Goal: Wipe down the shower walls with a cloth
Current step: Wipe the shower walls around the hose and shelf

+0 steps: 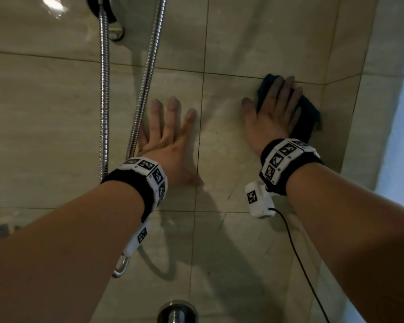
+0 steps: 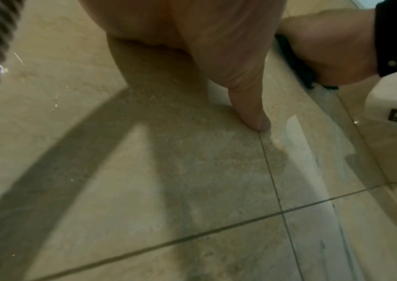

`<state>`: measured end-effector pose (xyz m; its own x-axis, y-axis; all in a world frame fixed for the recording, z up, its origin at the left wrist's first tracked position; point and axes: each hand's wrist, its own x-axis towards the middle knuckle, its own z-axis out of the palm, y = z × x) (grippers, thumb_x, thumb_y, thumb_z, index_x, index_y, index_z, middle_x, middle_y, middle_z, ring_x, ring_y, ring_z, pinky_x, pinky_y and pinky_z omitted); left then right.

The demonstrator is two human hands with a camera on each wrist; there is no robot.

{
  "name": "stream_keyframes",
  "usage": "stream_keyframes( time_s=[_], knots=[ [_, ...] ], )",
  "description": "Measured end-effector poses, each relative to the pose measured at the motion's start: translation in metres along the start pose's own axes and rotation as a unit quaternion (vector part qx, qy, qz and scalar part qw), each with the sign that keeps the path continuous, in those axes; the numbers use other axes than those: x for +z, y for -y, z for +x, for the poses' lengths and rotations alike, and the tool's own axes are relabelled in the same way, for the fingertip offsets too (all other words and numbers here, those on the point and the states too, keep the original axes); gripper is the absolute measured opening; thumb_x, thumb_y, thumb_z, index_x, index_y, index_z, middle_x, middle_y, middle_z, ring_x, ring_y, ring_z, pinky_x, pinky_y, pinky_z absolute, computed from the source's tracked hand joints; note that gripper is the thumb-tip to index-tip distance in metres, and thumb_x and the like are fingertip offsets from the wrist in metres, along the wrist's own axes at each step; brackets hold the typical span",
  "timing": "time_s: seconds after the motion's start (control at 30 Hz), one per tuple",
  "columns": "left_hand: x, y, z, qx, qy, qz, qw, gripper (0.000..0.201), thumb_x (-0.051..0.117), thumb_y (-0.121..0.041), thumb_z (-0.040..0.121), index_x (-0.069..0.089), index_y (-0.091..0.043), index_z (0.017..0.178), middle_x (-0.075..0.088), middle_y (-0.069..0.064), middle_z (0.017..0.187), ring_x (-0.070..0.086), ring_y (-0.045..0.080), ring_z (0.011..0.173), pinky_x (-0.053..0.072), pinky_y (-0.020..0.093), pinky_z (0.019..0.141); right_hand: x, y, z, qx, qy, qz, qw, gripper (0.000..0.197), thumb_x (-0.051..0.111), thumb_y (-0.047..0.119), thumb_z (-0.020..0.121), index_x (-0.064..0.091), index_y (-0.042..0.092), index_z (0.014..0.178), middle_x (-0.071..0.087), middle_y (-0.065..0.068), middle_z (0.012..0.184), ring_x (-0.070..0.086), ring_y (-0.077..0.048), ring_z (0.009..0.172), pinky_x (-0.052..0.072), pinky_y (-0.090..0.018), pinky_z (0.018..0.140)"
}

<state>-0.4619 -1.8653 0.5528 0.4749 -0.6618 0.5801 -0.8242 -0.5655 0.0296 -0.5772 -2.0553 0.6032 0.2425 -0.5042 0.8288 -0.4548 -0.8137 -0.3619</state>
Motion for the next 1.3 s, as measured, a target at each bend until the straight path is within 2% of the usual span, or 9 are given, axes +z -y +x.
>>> stream_keyframes(
  time_s=[0.2,0.4,0.63,0.7,0.83,0.97,1.1,1.2,1.3],
  knots=[
    [0.002,0.001,0.0,0.001,-0.01,0.008,1.0,0.164,0.085,-0.081,0.047,-0.029,-0.036,0.157,-0.059,0.002,0.151,-0.056,0.034,0.137,-0.02,0.07,0.116,0.008,0.042,0.004,-0.155,0.031,-0.072,0.985,0.082,0.019,0.063,0.102,-0.011,0.017,0.163,-0.021,-0.004,0.17,-0.023,-0.028,0.155,-0.01,-0.05,0.126],
    [0.007,0.005,0.002,0.006,-0.028,0.025,0.999,0.164,0.08,-0.087,0.046,-0.03,-0.036,0.157,-0.056,0.003,0.153,-0.052,0.036,0.14,-0.017,0.071,0.117,0.025,0.019,-0.03,-0.241,0.065,-0.112,0.962,0.082,0.021,0.063,0.102,-0.01,0.018,0.163,-0.021,-0.003,0.17,-0.021,-0.029,0.155,-0.01,-0.052,0.124],
    [0.012,0.009,0.003,0.025,-0.054,0.022,0.998,0.156,0.065,-0.099,0.044,-0.025,-0.039,0.157,-0.052,0.003,0.157,-0.053,0.034,0.14,-0.029,0.064,0.111,0.052,-0.013,-0.098,-0.293,0.117,-0.168,0.934,0.083,0.02,0.063,0.101,-0.018,0.022,0.161,-0.028,0.002,0.168,-0.028,-0.023,0.154,-0.012,-0.047,0.124],
    [0.013,0.009,0.003,0.027,-0.059,0.021,0.998,0.155,0.064,-0.099,0.044,-0.023,-0.039,0.158,-0.051,0.003,0.158,-0.052,0.034,0.141,-0.029,0.062,0.11,0.051,-0.017,-0.098,-0.3,0.134,-0.161,0.931,0.082,0.021,0.063,0.101,-0.024,0.025,0.159,-0.034,0.006,0.165,-0.032,-0.02,0.152,-0.017,-0.043,0.122],
    [0.012,0.012,0.003,0.04,-0.058,0.02,0.997,0.154,0.067,-0.096,0.047,-0.025,-0.039,0.157,-0.051,0.003,0.157,-0.051,0.035,0.141,-0.024,0.067,0.114,0.045,-0.014,-0.078,-0.315,0.117,-0.182,0.924,0.079,0.019,0.063,0.102,-0.018,0.026,0.161,-0.027,0.005,0.168,-0.027,-0.02,0.154,-0.008,-0.046,0.125],
    [0.014,0.014,0.003,0.047,-0.064,0.04,0.996,0.163,0.073,-0.092,0.043,-0.026,-0.035,0.159,-0.046,0.007,0.161,-0.046,0.039,0.144,-0.017,0.072,0.116,0.021,0.02,-0.023,-0.265,0.073,-0.156,0.949,0.079,0.025,0.061,0.103,-0.006,0.021,0.163,-0.014,0.001,0.171,-0.014,-0.026,0.157,-0.001,-0.052,0.125],
    [0.014,0.015,0.004,0.045,-0.053,0.039,0.997,0.162,0.074,-0.091,0.043,-0.028,-0.037,0.158,-0.047,0.005,0.16,-0.048,0.038,0.143,-0.017,0.071,0.117,0.002,0.044,0.017,-0.235,0.049,-0.122,0.963,0.08,0.028,0.057,0.103,-0.007,0.02,0.164,-0.016,-0.002,0.171,-0.017,-0.028,0.157,-0.008,-0.048,0.126],
    [0.016,0.016,0.005,0.045,-0.06,0.042,0.996,0.163,0.077,-0.089,0.045,-0.03,-0.037,0.157,-0.048,0.005,0.16,-0.048,0.037,0.143,-0.017,0.072,0.117,0.009,0.048,0.009,-0.225,0.037,-0.112,0.967,0.082,0.029,0.058,0.101,-0.004,0.018,0.164,-0.013,-0.004,0.172,-0.015,-0.03,0.157,-0.007,-0.049,0.125],
    [0.018,0.017,0.005,0.048,-0.076,0.052,0.995,0.165,0.076,-0.09,0.043,-0.028,-0.036,0.158,-0.045,0.006,0.161,-0.044,0.039,0.146,-0.015,0.073,0.117,0.027,0.041,-0.017,-0.254,0.027,-0.127,0.958,0.081,0.03,0.059,0.102,0.004,0.014,0.164,-0.004,-0.008,0.172,-0.006,-0.034,0.158,0.001,-0.055,0.125]
  ],
)
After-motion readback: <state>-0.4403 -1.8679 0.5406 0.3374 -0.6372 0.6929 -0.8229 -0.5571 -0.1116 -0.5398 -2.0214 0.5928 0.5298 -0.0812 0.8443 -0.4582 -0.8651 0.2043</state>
